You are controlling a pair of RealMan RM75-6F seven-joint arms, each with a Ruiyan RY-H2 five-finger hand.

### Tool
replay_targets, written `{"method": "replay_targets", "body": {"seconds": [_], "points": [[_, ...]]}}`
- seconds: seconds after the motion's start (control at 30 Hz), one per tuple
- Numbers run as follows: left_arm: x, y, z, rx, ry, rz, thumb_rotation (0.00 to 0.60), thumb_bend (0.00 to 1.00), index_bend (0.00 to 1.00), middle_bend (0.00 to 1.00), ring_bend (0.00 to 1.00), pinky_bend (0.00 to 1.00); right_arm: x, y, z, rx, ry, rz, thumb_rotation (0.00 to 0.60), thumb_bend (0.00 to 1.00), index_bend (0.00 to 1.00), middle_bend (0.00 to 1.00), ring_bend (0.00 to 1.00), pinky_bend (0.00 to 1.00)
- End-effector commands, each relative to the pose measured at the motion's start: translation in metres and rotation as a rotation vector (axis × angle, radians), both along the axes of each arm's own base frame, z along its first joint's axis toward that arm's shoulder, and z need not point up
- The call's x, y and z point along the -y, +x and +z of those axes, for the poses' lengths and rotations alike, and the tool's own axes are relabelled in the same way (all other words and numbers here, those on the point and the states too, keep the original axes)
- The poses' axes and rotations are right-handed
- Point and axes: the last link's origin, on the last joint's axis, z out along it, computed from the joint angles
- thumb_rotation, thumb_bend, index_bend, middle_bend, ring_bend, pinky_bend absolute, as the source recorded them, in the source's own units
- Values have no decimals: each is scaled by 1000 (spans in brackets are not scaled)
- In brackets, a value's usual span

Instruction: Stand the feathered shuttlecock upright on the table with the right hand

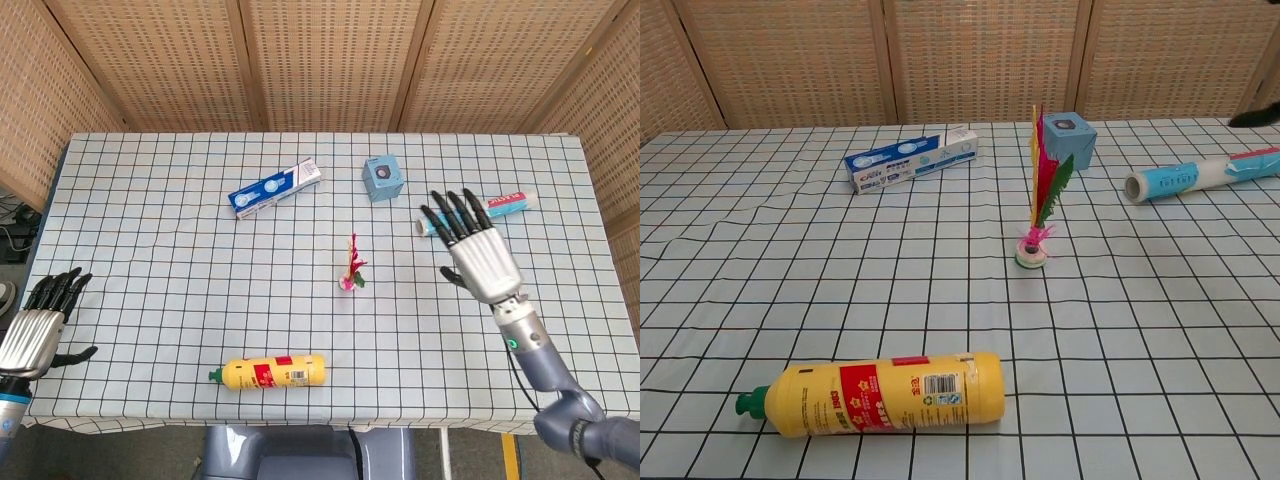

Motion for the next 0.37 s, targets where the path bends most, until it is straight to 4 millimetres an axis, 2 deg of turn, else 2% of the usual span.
{"method": "replay_targets", "body": {"seconds": [0.03,0.2,0.37], "points": [[2,2,1,10,10,-21,600,0,0,0,0,0,-38,-52,14,110,8,-187,600,0,0,0,0,0],[5,4,3,25,31,-62,600,0,0,0,0,0,-74,-80,3,152,30,-298,600,0,0,0,0,0],[8,5,5,34,39,-81,600,0,0,0,0,0,-90,-86,-3,174,15,-324,600,0,0,0,0,0]]}}
